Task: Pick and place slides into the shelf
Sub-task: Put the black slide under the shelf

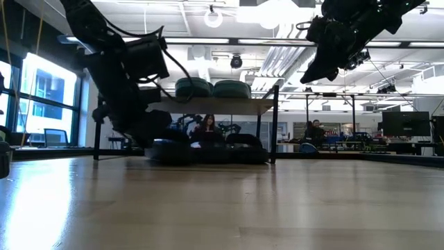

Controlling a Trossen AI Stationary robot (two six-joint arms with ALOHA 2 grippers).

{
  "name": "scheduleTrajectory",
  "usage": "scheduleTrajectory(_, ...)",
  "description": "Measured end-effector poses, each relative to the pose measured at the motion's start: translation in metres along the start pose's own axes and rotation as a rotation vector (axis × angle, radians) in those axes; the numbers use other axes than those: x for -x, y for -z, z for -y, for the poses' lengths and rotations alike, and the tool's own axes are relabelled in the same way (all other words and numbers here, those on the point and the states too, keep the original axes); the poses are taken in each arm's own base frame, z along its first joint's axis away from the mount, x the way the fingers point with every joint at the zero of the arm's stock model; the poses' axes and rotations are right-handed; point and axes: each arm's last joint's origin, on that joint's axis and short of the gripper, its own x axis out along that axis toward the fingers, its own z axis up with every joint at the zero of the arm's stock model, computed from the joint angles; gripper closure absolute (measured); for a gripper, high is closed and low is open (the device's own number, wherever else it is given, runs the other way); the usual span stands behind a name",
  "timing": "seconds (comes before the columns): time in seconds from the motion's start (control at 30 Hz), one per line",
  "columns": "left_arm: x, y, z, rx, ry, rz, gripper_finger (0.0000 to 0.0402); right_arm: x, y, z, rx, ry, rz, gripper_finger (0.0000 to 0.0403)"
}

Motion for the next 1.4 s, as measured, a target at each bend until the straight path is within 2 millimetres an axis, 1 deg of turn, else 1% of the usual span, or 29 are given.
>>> scheduleTrajectory(0.1,0.000,-0.003,0.003,-0.039,0.036,0.025,0.0401,0.000,0.000,0.000,0.000,0.000,0.000,0.0402)
scheduleTrajectory(0.2,0.000,-0.005,0.005,-0.033,0.052,0.034,0.0401,0.000,0.000,0.000,-0.006,-0.001,0.000,0.0402)
scheduleTrajectory(0.43,0.000,-0.001,0.002,-0.060,0.044,-0.012,0.0401,0.000,0.000,0.000,-0.007,-0.003,0.000,0.0402)
scheduleTrajectory(0.63,0.003,0.003,0.005,-0.076,0.083,-0.046,0.0401,0.000,0.000,0.000,-0.007,-0.006,0.000,0.0402)
scheduleTrajectory(0.83,0.017,0.006,0.010,-0.110,0.117,-0.021,0.0401,0.000,0.000,0.000,-0.008,-0.005,0.000,0.0402)
scheduleTrajectory(1.07,0.040,0.007,0.011,-0.133,0.182,0.015,0.0401,0.000,0.000,0.000,-0.005,-0.006,0.000,0.0402)
scheduleTrajectory(1.1,0.044,0.007,0.012,-0.127,0.216,0.017,0.0401,0.000,0.000,0.000,-0.005,-0.005,0.000,0.0402)
scheduleTrajectory(1.17,0.052,0.006,0.018,-0.128,0.348,-0.008,0.0401,0.000,0.000,0.000,-0.004,-0.006,0.000,0.0402)
scheduleTrajectory(1.3,0.069,0.008,0.038,-0.294,0.762,-0.073,0.0401,0.000,0.000,0.000,0.002,-0.006,0.000,0.0402)
scheduleTrajectory(1.33,0.073,0.009,0.043,-0.312,0.821,-0.061,0.0401,0.000,0.000,0.000,0.005,-0.006,0.000,0.0402)
scheduleTrajectory(1.4,0.076,0.012,0.051,-0.307,0.837,-0.015,0.0401,0.000,0.000,0.000,0.011,-0.006,0.000,0.0402)
